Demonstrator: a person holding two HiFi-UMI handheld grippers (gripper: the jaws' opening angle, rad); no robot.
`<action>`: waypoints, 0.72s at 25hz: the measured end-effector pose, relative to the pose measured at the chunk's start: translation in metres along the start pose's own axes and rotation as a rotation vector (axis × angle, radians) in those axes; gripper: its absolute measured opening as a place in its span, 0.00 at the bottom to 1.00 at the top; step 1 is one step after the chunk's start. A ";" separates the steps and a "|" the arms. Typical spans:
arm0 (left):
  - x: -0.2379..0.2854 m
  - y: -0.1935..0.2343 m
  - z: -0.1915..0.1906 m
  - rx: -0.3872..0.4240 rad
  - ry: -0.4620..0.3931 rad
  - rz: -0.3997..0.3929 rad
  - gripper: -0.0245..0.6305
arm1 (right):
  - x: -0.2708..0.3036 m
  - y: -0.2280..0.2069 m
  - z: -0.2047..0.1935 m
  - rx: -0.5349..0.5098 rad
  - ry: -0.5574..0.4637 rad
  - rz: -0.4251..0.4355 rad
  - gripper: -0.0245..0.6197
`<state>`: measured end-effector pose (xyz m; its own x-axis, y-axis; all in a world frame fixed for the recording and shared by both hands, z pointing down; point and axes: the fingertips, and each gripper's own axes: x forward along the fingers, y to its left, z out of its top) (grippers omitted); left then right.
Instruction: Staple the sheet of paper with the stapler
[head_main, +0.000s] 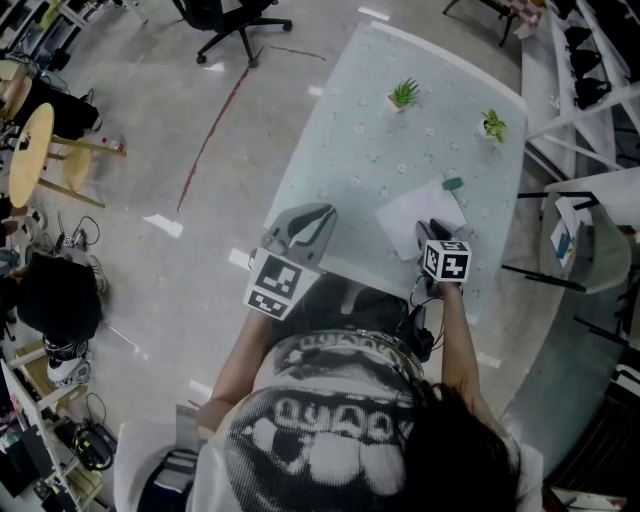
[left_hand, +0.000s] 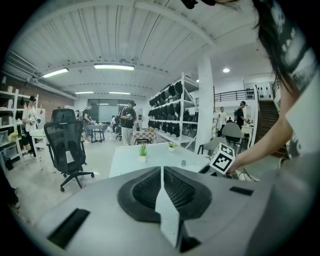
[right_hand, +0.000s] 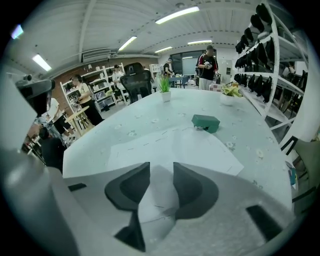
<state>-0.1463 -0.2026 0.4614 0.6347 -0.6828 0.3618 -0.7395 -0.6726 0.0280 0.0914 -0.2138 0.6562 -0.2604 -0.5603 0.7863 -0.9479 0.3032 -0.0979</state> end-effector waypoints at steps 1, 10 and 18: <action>0.001 0.000 0.000 -0.002 0.000 0.000 0.06 | -0.002 0.000 0.001 -0.008 -0.002 0.006 0.27; 0.012 -0.015 -0.005 -0.020 0.011 0.012 0.06 | -0.002 -0.003 -0.013 -0.139 0.065 0.062 0.28; 0.009 -0.030 -0.010 -0.062 0.035 0.082 0.06 | 0.004 -0.005 -0.003 -0.185 0.059 0.097 0.28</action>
<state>-0.1208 -0.1855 0.4728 0.5640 -0.7240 0.3971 -0.8018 -0.5952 0.0537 0.0957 -0.2149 0.6618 -0.3322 -0.4770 0.8137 -0.8678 0.4926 -0.0655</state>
